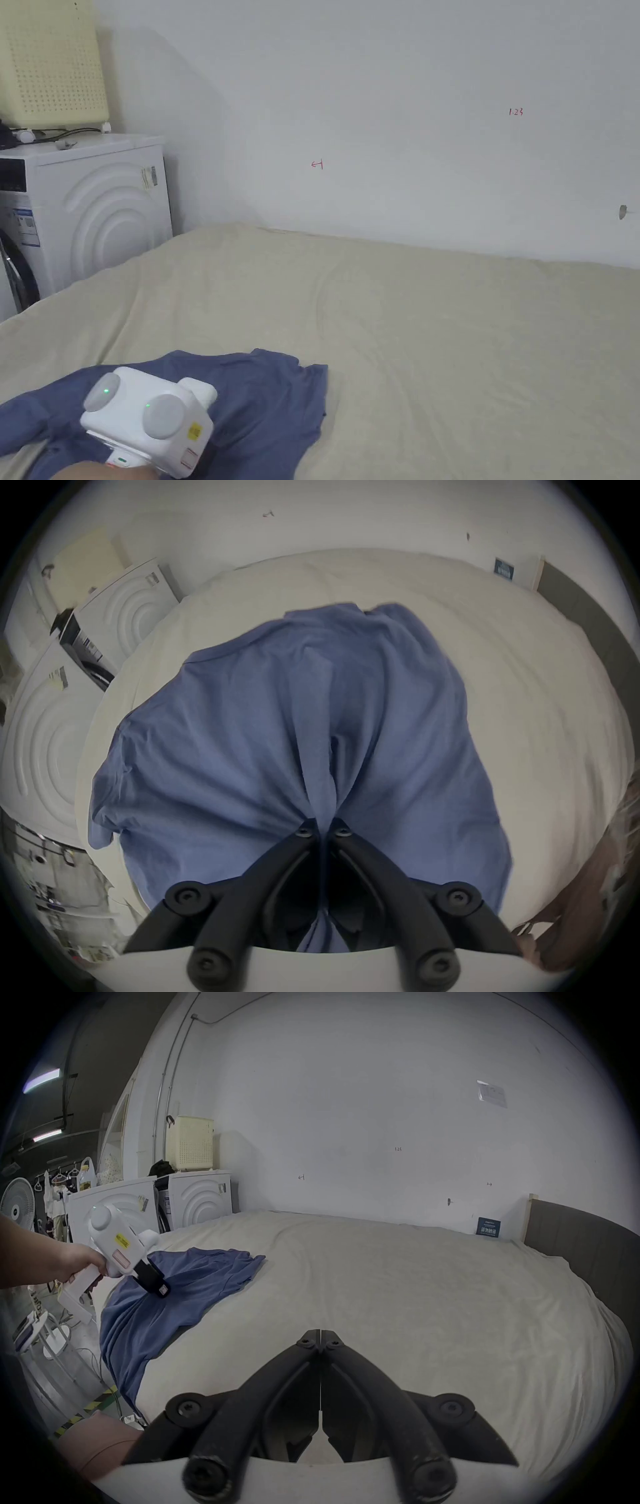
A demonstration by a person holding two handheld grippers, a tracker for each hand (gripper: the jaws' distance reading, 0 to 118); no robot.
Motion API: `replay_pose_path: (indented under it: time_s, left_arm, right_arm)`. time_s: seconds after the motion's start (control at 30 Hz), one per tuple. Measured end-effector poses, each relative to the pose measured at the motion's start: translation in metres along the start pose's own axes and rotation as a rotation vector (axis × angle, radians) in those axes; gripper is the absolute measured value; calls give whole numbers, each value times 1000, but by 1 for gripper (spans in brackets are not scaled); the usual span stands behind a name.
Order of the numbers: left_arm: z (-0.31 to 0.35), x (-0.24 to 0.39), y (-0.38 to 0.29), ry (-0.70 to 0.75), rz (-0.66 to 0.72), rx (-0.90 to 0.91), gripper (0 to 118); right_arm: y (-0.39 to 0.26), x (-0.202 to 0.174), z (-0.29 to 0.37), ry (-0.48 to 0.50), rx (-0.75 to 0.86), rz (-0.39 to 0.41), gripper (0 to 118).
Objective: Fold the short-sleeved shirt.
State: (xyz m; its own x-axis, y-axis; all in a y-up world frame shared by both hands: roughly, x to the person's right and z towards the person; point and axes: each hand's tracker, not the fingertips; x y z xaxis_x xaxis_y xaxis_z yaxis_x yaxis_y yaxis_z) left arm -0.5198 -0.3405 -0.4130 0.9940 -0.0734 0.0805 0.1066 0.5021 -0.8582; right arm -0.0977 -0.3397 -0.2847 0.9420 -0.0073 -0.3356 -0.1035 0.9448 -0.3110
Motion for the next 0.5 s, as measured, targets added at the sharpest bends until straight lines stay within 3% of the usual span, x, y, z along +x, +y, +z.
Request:
replay_pose_path:
  time_s: [0.3,0.5]
  left_arm:
    - [159,-34,23,-2,50,269,2]
    - [280,5,58,-107,38,496,2]
  right_arm:
    - [25,28,20,-44,65,-44,0]
    - [45,53,39,-85,121,-87,0]
